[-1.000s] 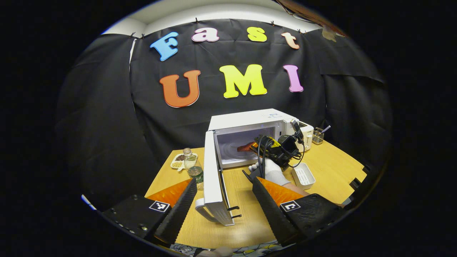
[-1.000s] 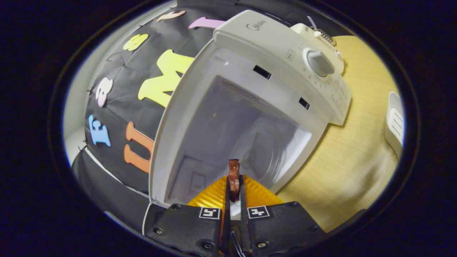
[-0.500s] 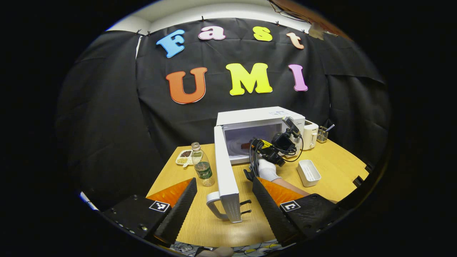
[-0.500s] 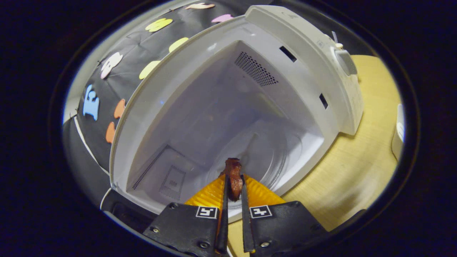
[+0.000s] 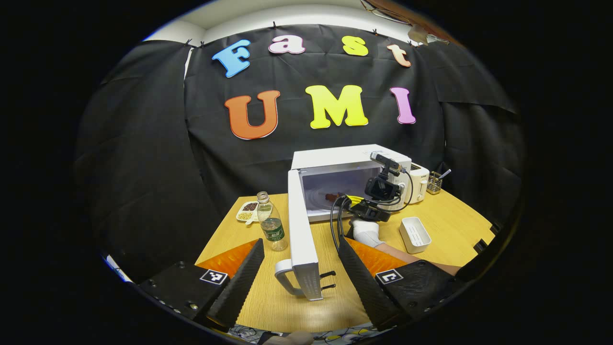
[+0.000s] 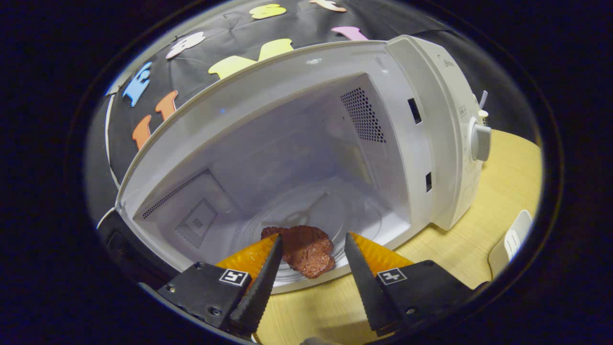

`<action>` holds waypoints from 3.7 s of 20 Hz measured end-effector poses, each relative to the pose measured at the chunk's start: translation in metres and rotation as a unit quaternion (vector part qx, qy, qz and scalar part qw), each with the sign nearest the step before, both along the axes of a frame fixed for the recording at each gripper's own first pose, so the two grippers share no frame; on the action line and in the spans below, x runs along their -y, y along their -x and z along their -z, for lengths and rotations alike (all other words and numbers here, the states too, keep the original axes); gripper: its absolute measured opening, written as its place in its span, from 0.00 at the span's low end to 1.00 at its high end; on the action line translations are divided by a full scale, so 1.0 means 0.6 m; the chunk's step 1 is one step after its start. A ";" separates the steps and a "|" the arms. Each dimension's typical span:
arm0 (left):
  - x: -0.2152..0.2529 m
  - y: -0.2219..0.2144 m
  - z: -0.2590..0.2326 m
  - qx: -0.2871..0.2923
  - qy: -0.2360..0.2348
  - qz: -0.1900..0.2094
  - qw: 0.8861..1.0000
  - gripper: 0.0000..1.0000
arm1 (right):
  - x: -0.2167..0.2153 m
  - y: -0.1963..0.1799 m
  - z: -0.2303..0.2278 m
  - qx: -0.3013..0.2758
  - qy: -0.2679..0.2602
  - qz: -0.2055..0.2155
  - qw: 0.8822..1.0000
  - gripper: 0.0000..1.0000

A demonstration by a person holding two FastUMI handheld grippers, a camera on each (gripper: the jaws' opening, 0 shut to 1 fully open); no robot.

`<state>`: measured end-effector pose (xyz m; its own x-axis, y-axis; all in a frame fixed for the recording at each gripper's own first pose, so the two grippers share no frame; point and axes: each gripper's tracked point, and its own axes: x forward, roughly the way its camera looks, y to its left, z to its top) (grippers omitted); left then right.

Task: Open the microwave oven with the left hand, put the food in, and close the microwave oven.

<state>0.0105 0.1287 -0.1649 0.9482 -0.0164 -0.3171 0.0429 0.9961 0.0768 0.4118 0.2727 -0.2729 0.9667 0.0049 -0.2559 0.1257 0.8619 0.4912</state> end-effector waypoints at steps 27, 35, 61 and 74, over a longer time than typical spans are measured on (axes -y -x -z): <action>-0.164 -0.024 -0.003 0.055 0.000 -0.101 0.993 0.79 | 0.403 0.527 -0.337 -0.002 0.190 -0.031 0.981 1.00; -0.185 -0.039 0.087 0.029 0.042 -0.115 0.992 0.00 | 0.427 0.570 -0.345 -0.020 0.188 -0.033 0.981 1.00; 0.068 -0.102 0.137 -0.008 0.046 0.019 0.999 0.00 | 0.522 0.590 -0.313 -0.062 0.170 -0.031 0.983 0.91; 0.252 -0.211 0.116 0.004 0.058 0.105 0.993 0.00 | 0.615 0.593 -0.303 -0.078 0.149 0.006 0.986 1.00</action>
